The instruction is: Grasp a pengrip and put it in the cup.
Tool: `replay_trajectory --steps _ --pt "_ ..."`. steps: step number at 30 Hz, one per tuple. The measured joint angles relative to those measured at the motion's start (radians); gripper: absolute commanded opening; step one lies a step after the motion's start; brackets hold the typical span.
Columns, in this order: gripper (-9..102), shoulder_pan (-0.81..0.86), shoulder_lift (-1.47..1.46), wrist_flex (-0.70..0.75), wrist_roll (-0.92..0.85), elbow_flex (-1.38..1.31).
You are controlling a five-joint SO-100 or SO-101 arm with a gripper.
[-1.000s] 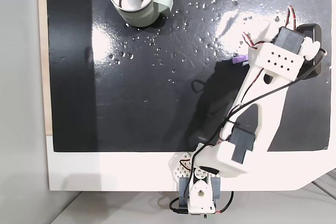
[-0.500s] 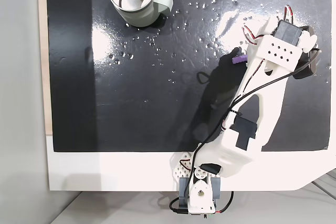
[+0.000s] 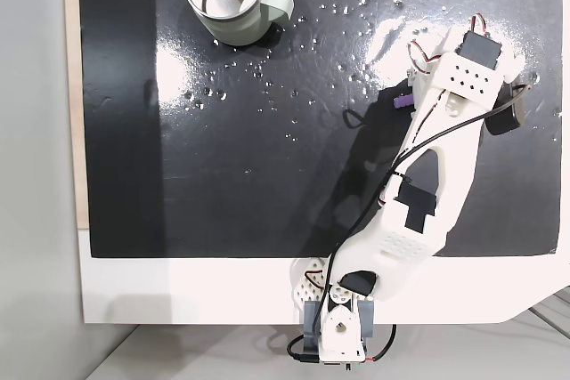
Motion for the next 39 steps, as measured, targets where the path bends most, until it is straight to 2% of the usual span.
replay_trajectory --steps 9,19,23,31,39 --pt "0 0.000 -0.025 0.011 0.011 -0.026" --pt "0 -0.014 -0.025 0.009 0.026 -0.026" --pt "0 -0.029 -0.026 0.058 0.058 -0.077" --pt "0 -0.133 0.115 0.204 0.120 -0.268" --pt "0 -0.247 0.264 0.213 0.173 -0.351"
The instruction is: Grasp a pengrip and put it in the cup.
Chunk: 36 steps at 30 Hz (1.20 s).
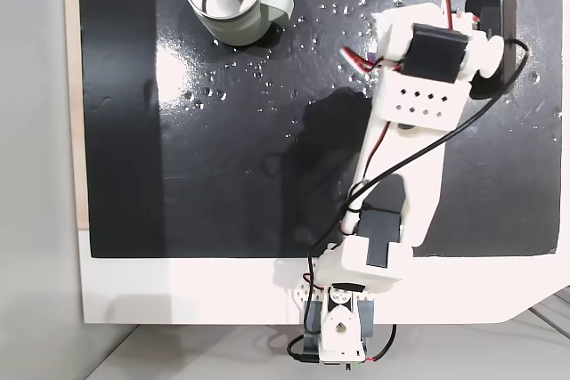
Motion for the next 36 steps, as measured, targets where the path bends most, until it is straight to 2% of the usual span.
replay_trajectory --steps 5,14,22,36 --pt "0 -0.077 -0.003 0.002 0.058 -0.161" --pt "0 -0.262 -0.190 0.000 0.147 -0.548" --pt "0 -0.383 -0.264 -0.133 0.202 -0.598" --pt "0 -0.463 -0.457 -0.314 0.227 -0.683"
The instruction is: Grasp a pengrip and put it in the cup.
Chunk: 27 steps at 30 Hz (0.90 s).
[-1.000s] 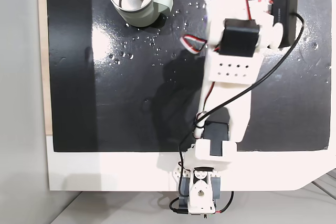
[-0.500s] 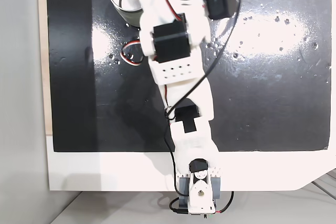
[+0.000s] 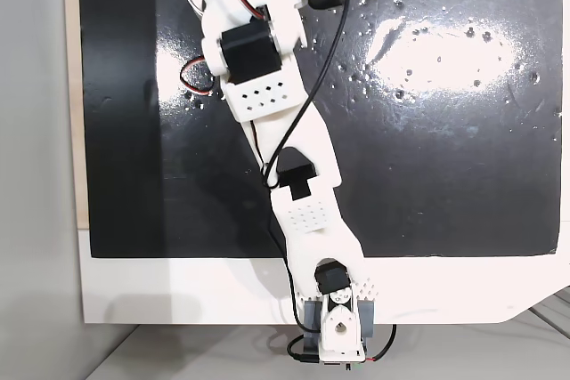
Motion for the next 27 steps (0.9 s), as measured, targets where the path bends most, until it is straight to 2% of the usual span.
replay_trajectory --steps 9,15,18,27 --pt "0 -0.054 -0.054 -0.034 -0.015 0.000" --pt "16 -0.048 -0.057 -0.020 -0.015 0.000" --pt "20 -0.051 -0.057 -0.003 -0.014 0.000" --pt "19 -0.051 -0.057 0.017 -0.006 -0.020"
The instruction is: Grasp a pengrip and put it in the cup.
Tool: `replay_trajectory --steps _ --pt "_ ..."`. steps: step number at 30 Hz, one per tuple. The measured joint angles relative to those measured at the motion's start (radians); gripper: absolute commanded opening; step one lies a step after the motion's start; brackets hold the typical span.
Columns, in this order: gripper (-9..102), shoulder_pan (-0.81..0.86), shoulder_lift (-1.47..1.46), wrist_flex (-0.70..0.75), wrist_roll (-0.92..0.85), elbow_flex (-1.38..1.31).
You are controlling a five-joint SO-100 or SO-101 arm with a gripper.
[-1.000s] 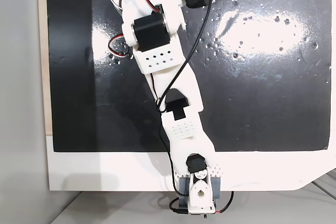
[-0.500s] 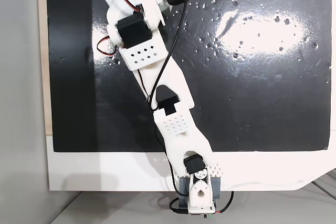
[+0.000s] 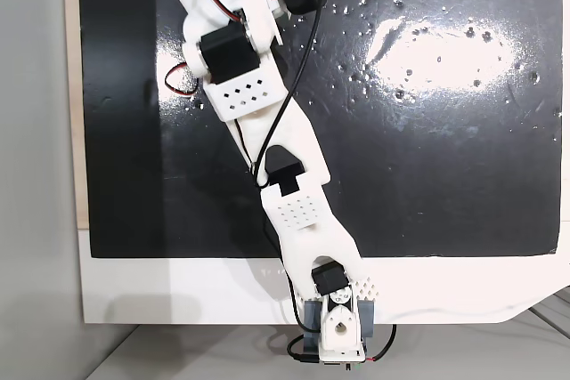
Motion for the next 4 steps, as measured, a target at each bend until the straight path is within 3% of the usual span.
replay_trajectory --steps 4 --pt "19 -0.002 0.000 0.000 0.000 -0.008"
